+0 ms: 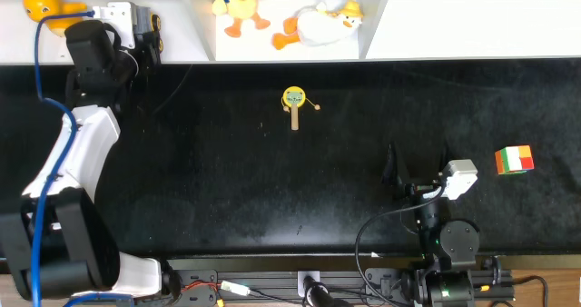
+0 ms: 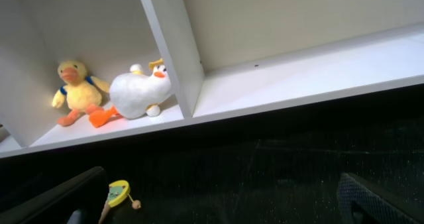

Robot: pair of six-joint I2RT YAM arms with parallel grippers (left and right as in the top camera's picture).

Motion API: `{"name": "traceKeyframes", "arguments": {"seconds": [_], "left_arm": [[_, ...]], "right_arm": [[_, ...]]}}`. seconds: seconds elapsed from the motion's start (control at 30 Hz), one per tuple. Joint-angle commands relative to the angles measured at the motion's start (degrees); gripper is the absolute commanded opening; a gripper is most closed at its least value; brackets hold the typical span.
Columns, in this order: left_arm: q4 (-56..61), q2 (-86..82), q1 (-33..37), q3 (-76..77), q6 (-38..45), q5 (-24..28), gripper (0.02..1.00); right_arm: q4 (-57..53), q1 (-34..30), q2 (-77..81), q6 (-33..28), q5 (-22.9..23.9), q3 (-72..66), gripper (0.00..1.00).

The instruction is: Store Toys

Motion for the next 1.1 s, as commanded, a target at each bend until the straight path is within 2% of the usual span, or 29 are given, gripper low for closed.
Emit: {"name": "traceKeyframes", "arguments": {"seconds": [0.03, 0.13, 0.17, 0.2, 0.27, 0.33, 0.43, 0.57, 0.83, 1.1], "left_arm": [[0.5, 1.7, -0.1, 1.3, 1.3, 0.2, 0.272], [0.7, 1.9, -0.1, 1.3, 1.3, 0.2, 0.332], [0.8, 1.9, -0.1, 1.3, 1.3, 0.2, 0.400], [0.9, 1.9, -0.1, 1.3, 1.3, 0.2, 0.520], [1.0, 1.9, -0.1, 1.3, 1.3, 0.2, 0.608], [1.2, 1.9, -0.1, 1.3, 1.3, 0.2, 0.763], [1.6, 1.9, -0.1, 1.3, 1.3, 0.2, 0.836], [2.6, 1.9, -0.1, 1.4, 1.3, 0.2, 0.978], [-2.7, -3.1, -0.2, 2.2, 1.3, 0.2, 0.998], [-16.0, -15.9, -0.2, 2.2, 1.4, -1.7, 0.998]], "right_arm": [[0.3, 0.2, -0.4, 0.2, 0.4, -0.7, 0.996], [0.3, 0.2, -0.4, 0.2, 0.4, -0.7, 0.996], [0.3, 0.2, -0.4, 0.2, 0.4, -0.7, 0.996], [0.3, 0.2, -0.4, 0.2, 0.4, -0.7, 0.996], [0.3, 0.2, -0.4, 0.2, 0.4, -0.7, 0.996], [0.3, 0.2, -0.4, 0.2, 0.4, -0.7, 0.996], [0.3, 0.2, -0.4, 0.2, 0.4, -0.7, 0.996], [0.3, 0.2, -0.4, 0.2, 0.4, -0.7, 0.996], [0.3, 0.2, -0.4, 0.2, 0.4, -0.7, 0.996], [0.3, 0.2, -0.4, 0.2, 0.4, -0.7, 0.996]]}}
